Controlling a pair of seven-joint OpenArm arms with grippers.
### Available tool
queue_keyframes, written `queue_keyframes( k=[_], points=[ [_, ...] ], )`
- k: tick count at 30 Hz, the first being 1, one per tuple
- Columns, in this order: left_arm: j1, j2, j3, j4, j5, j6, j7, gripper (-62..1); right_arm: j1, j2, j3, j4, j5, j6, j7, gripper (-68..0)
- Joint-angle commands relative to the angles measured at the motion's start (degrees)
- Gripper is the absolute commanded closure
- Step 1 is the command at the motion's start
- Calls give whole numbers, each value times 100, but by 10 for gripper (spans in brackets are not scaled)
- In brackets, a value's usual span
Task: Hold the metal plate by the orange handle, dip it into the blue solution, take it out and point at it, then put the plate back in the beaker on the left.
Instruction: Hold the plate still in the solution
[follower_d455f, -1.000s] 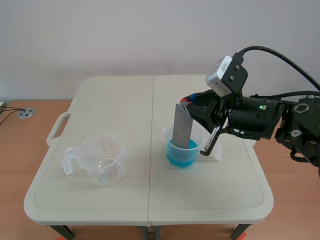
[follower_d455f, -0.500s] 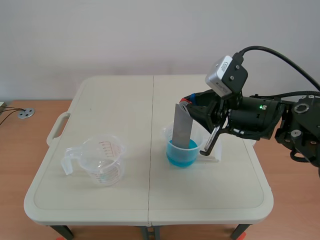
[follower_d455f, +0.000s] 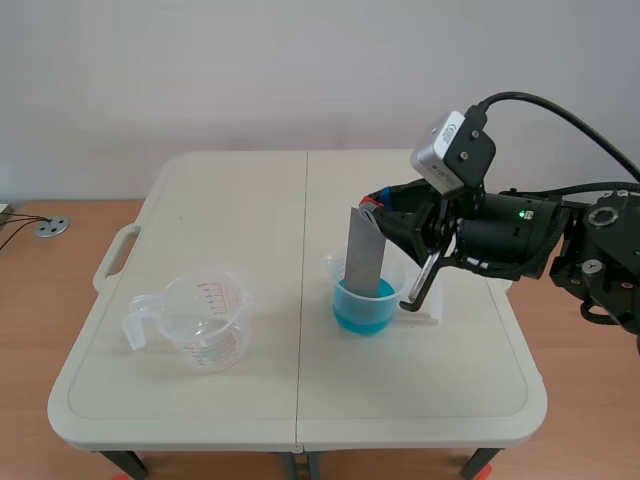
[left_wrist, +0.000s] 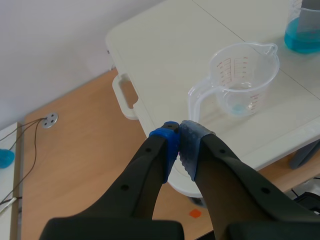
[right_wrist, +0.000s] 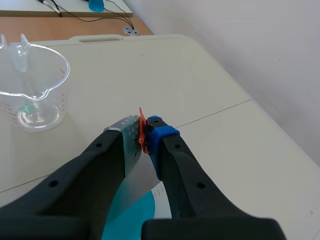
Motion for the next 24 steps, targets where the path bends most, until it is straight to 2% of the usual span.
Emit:
queue_keyframes(
  k=[1, 15, 24],
  points=[
    [13, -2, -37, 42, -55, 4, -74, -31, 114, 33, 9, -22, 17, 24, 68, -11],
    [13, -2, -37, 42, -55, 4, -76, -31, 116, 42, 11, -22, 17, 24, 105, -11],
    [13, -4, -37, 42, -55, 4, -76, -31, 114, 225, 13, 31, 20, 70, 614, -11]
  ],
)
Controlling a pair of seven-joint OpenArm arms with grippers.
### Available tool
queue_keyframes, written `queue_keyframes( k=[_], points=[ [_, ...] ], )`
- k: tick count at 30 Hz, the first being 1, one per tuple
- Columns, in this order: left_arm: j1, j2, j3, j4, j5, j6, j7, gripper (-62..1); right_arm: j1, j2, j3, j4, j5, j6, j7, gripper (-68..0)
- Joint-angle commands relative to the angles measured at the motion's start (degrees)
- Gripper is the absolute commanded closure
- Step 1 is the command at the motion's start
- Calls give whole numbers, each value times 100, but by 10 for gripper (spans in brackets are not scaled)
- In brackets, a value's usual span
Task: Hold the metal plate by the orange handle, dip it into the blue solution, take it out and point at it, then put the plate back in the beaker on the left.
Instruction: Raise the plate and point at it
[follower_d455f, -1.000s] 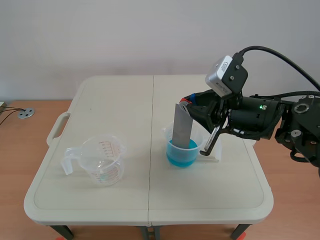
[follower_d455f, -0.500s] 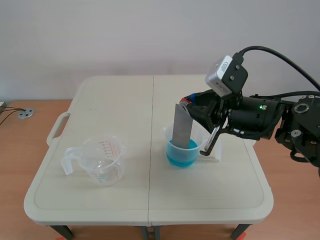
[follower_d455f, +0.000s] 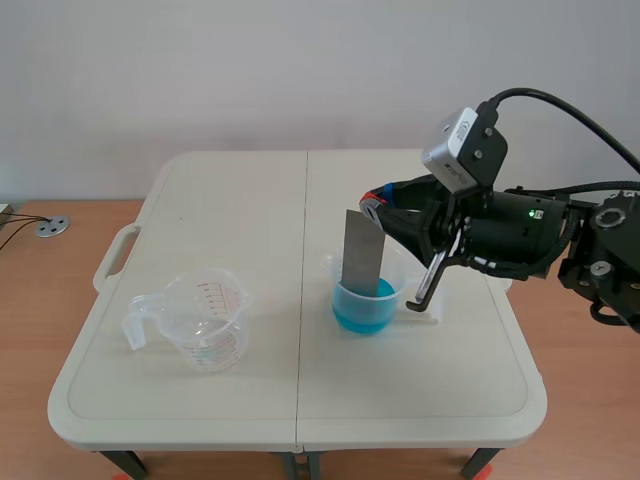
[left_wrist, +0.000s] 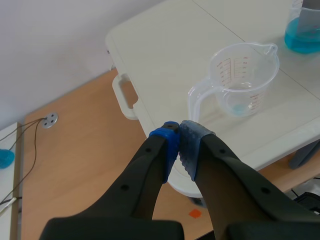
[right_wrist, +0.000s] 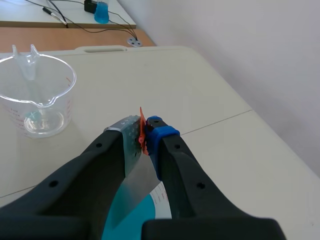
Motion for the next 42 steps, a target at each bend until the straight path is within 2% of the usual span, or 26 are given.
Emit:
queue_keyframes(
  k=[1, 3, 12, 27, 35, 38, 42],
  points=[
    [13, -4, -37, 42, -55, 4, -76, -31, 116, 96, 11, 63, 70, 42, 219, -11],
    [13, -4, -37, 42, -55, 4, -76, -31, 116, 120, 26, 129, 70, 133, 308, -11],
    [13, -4, -37, 42, -55, 2, -76, -31, 114, 162, 162, 546, 72, 212, 391, -11],
    [-15, -7, -35, 42, -55, -20, -144, -31, 79, 522, 369, 1252, 138, 212, 675, -13],
    [-485, -85, 87, 42, 15, -151, -50, -31, 22, 654, 444, 1482, 140, 212, 767, -13],
    [-822, -173, 295, 42, 249, -149, 122, -31, -42, 667, 538, 1637, 166, 212, 778, -13],
    [-1263, -313, 662, 42, 245, -146, 481, -31, -107, 667, 673, 1810, 269, 212, 748, -13]
  ],
)
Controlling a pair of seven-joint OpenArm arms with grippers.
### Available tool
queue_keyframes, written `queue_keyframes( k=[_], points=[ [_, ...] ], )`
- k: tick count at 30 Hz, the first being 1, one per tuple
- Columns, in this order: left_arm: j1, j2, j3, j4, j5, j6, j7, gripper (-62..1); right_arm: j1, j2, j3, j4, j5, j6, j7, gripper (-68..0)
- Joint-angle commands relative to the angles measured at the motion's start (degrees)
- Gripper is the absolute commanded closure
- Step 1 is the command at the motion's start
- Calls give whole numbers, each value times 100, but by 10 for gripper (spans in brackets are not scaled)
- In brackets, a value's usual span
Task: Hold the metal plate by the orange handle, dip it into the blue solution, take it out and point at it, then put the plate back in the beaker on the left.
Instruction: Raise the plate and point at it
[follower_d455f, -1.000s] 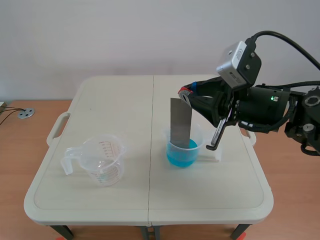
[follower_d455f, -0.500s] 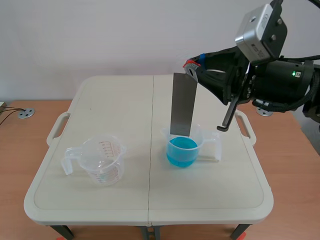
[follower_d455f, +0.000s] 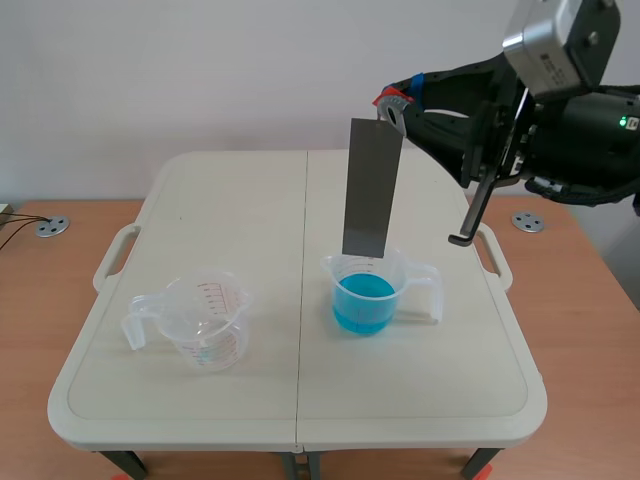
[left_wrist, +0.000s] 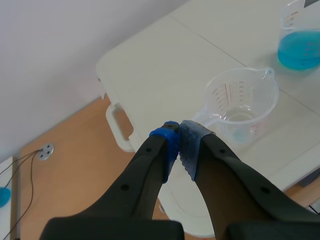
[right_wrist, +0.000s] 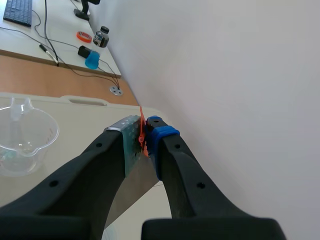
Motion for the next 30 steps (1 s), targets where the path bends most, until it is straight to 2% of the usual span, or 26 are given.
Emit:
queue_keyframes(
  k=[1, 19, 30],
  points=[
    [-160, -70, 114, 44, -79, 11, 2, -31, 57, 76, 118, 179, 114, 33, 59, -13],
    [-2487, -85, 1897, -50, -76, 15, 1508, -31, 59, 90, 267, 466, 396, 33, -2, -13],
    [-3842, -66, 3069, -1091, -76, 17, 1703, -31, 59, 90, 267, 662, 483, 33, -4, -13]
  ],
)
